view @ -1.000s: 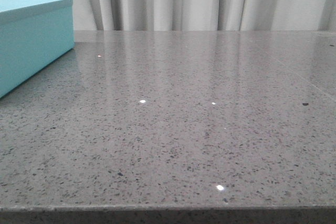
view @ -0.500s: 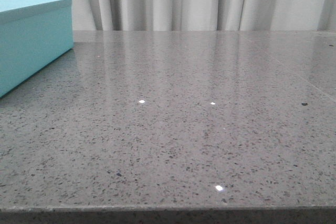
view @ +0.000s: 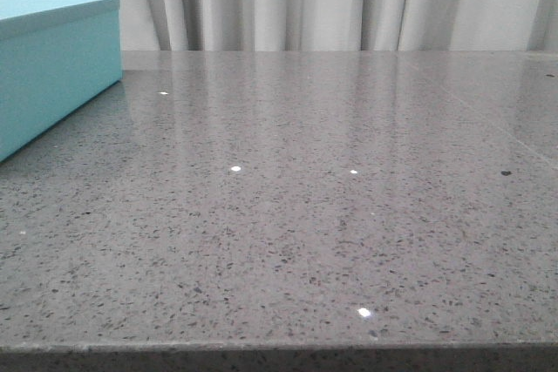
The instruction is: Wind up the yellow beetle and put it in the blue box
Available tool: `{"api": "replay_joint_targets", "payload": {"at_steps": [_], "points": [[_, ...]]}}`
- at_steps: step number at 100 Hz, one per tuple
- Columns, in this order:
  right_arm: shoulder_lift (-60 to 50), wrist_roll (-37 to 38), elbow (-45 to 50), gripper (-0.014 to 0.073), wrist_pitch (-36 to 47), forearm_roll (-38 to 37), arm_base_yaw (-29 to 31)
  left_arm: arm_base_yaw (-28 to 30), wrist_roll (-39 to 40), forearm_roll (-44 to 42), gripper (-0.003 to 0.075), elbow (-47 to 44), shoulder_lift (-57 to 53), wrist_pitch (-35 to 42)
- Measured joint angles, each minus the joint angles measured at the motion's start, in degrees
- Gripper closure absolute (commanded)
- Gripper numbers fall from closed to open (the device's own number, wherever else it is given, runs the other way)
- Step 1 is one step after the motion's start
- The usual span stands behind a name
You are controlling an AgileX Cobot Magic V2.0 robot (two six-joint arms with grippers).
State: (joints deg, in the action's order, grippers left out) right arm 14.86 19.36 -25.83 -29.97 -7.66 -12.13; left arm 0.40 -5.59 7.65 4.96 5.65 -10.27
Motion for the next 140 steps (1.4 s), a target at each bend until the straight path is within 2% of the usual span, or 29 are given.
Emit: {"api": "replay_joint_targets", "payload": {"at_steps": [12,26,140], "points": [[0.0,0.0,0.0,0.0662,0.0,0.0,0.0,0.0,0.3,-1.4,0.0739,-3.6,-3.5,6.1],[0.0,0.0,0.0,0.0662,0.0,0.0,0.0,0.0,0.7,-1.7,0.0739,-5.0,-5.9,8.0],[0.0,0.0,0.0,0.0662,0.0,0.0,0.0,0.0,1.0,-1.9,0.0738,-5.0,-5.9,7.5]]}}
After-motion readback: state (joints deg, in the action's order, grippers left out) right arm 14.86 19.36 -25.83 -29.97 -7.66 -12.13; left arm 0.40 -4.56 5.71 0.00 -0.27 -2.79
